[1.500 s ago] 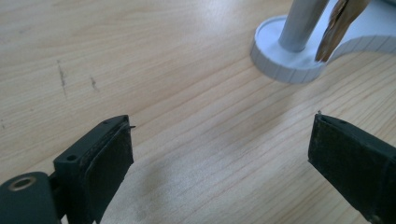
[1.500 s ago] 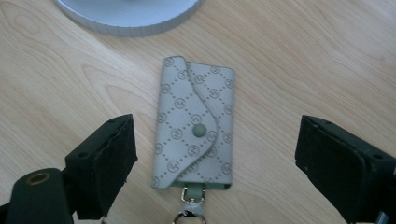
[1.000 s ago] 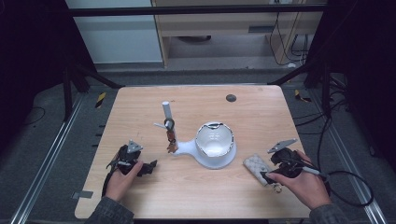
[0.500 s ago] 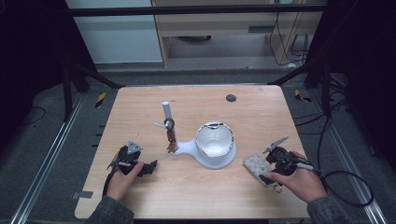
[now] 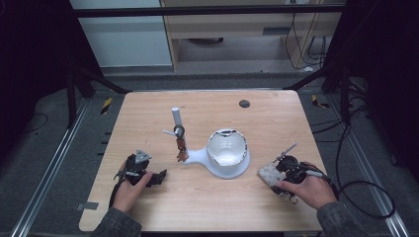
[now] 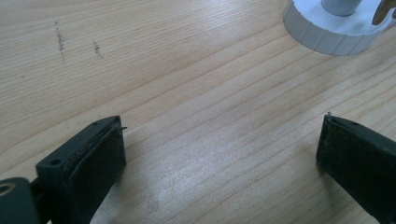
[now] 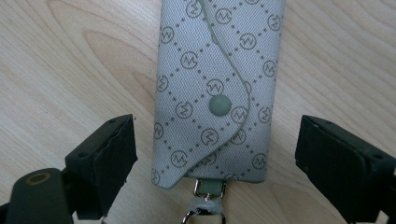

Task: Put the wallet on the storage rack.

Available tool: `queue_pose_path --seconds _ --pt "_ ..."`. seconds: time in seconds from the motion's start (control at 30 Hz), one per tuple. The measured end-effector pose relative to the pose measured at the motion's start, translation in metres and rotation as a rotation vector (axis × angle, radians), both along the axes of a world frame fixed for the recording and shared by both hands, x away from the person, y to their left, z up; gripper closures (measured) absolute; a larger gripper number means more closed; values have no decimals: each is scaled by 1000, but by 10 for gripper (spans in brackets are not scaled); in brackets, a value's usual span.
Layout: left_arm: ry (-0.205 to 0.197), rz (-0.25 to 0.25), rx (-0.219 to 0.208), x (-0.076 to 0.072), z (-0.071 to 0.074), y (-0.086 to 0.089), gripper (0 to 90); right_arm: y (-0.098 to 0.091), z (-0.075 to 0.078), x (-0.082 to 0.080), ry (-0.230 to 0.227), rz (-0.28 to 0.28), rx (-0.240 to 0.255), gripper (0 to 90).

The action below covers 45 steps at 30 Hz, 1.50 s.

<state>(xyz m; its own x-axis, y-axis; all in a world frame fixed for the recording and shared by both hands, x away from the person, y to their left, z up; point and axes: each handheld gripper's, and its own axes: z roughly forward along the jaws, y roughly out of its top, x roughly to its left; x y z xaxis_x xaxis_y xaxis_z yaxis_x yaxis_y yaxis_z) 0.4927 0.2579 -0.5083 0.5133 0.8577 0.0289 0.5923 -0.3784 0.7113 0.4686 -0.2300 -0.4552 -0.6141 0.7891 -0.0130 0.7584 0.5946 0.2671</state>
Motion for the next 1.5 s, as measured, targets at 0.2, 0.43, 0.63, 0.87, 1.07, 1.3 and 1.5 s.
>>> queue_pose_path --seconds 0.2,0.43,0.63,0.87,1.07,1.3,1.5 --pt "1 -8 1 0 0 -1 7 2 -5 3 25 -11 -11 138" --pt "1 -13 0 -1 0 -2 7 -2 -10 6 15 44 -13 160" --pt "0 -16 0 -1 0 -2 7 -1 -13 5 38 11 -14 192" --pt "0 -17 -1 -1 0 -3 7 -2 -16 3 46 14 -15 250" --pt "0 -18 -1 -1 0 -3 8 -4 -15 4 25 59 -26 275" --pt "-1 -17 -5 -1 0 -3 7 2 -10 0 17 62 -48 295" --pt "-1 -17 -4 -1 0 -3 8 8 13 -4 -10 81 -50 298"
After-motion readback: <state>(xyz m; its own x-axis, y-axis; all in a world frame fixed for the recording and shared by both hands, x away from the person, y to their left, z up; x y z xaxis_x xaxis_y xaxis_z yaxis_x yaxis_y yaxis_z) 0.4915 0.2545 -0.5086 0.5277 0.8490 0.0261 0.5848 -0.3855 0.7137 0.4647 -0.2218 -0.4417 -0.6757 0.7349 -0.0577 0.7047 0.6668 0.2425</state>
